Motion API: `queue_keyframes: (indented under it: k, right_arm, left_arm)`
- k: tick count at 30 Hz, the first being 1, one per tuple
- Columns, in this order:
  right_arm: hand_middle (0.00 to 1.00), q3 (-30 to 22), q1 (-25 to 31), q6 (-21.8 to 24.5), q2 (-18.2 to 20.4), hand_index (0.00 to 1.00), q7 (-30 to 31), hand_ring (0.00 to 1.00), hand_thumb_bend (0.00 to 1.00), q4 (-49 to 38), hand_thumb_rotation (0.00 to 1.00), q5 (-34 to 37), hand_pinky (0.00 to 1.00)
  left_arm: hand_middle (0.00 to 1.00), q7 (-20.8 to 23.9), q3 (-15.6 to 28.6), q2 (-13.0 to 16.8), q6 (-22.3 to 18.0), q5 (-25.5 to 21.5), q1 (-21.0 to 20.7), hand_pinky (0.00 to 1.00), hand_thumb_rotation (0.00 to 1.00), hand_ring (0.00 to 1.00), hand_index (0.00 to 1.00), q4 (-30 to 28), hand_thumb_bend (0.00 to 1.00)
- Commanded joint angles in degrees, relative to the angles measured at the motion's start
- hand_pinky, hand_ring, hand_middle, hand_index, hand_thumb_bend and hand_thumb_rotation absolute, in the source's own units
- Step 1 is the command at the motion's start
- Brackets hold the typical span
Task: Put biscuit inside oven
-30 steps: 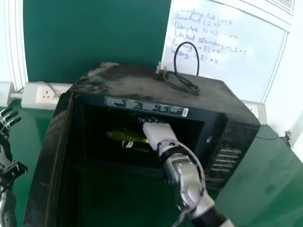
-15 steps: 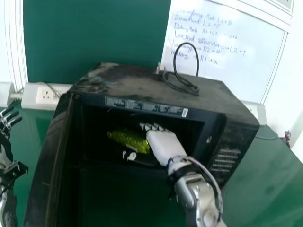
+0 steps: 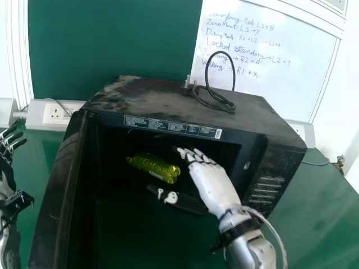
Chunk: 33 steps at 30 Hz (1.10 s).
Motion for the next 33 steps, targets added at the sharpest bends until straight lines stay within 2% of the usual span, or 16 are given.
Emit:
queue_keyframes:
  k: [1,5,9,12,14,17,21,23,25,29,33]
  right_arm:
    - [0.94,-1.88,2.03,-1.67,-0.43,0.97,-1.51,0.89,1.00,-1.86,1.00,0.57,0.81]
    - [0.94,-6.53,6.58,-3.94,1.26,0.96,-2.02,0.89,1.00,-4.65,1.00,8.28,0.81]
    - [0.91,-11.30,10.40,-6.62,1.61,0.94,-1.64,0.86,1.00,-6.74,0.99,16.09,0.76]
    - [0.89,-15.51,12.24,-3.93,1.21,0.93,3.03,0.84,1.00,-9.94,0.99,24.39,0.75]
    - [0.87,-18.79,12.79,0.67,0.82,0.92,7.46,0.83,1.00,-12.46,0.95,31.67,0.76]
    - [0.84,-24.42,13.01,4.91,-3.02,0.89,13.57,0.81,1.00,-14.34,0.99,37.94,0.72]
    - [0.85,-33.44,11.82,7.18,-9.83,0.89,25.59,0.83,1.00,-10.34,1.00,54.92,0.77]
    - [0.84,-36.96,11.95,7.81,-11.94,0.87,29.03,0.82,1.00,-8.12,1.00,60.31,0.76]
    - [0.82,-39.44,12.32,9.34,-13.95,0.85,31.20,0.81,0.99,-6.78,1.00,63.99,0.75]
    - [0.78,-42.72,11.61,13.57,-17.37,0.80,35.66,0.75,1.00,-1.71,1.00,72.21,0.64]
    - [0.63,-45.20,12.80,13.50,-17.14,0.64,34.14,0.61,1.00,1.93,1.00,72.82,0.61]
  left_arm:
    - [0.61,-0.20,0.11,0.33,-0.33,0.33,-0.63,0.56,0.87,0.59,0.64,0.67,0.88]
    - [0.61,-0.21,0.11,0.28,-0.30,0.26,-0.52,0.57,0.86,0.59,0.65,0.49,0.89]
    - [0.61,-0.33,0.20,0.40,-0.38,0.25,-0.58,0.57,0.87,0.59,0.65,0.68,0.89]
    - [0.61,-0.37,0.27,0.45,-0.38,0.19,-0.63,0.57,0.87,0.59,0.65,0.74,0.89]
    - [0.61,-0.52,0.35,0.52,-0.55,0.12,-0.65,0.57,0.87,0.59,0.65,0.91,0.88]
    - [0.61,-0.48,0.52,0.60,-0.40,-0.06,-0.82,0.57,0.87,0.59,0.65,0.93,0.88]
    - [0.61,-0.86,0.83,0.88,-0.47,-0.50,-0.90,0.57,0.86,0.59,0.64,1.37,0.88]
    - [0.61,-0.59,0.76,0.86,-0.18,-0.40,-0.90,0.57,0.86,0.59,0.65,1.04,0.88]
    - [0.61,-0.67,0.80,0.94,-0.22,-0.45,-0.99,0.57,0.86,0.59,0.65,1.15,0.89]
    - [0.60,-1.55,1.14,1.30,-0.66,-1.17,-1.05,0.56,0.86,0.58,0.64,2.07,0.89]
    - [0.57,-4.74,1.60,2.07,-1.50,-2.81,-0.94,0.52,0.87,0.55,0.61,3.18,0.89]
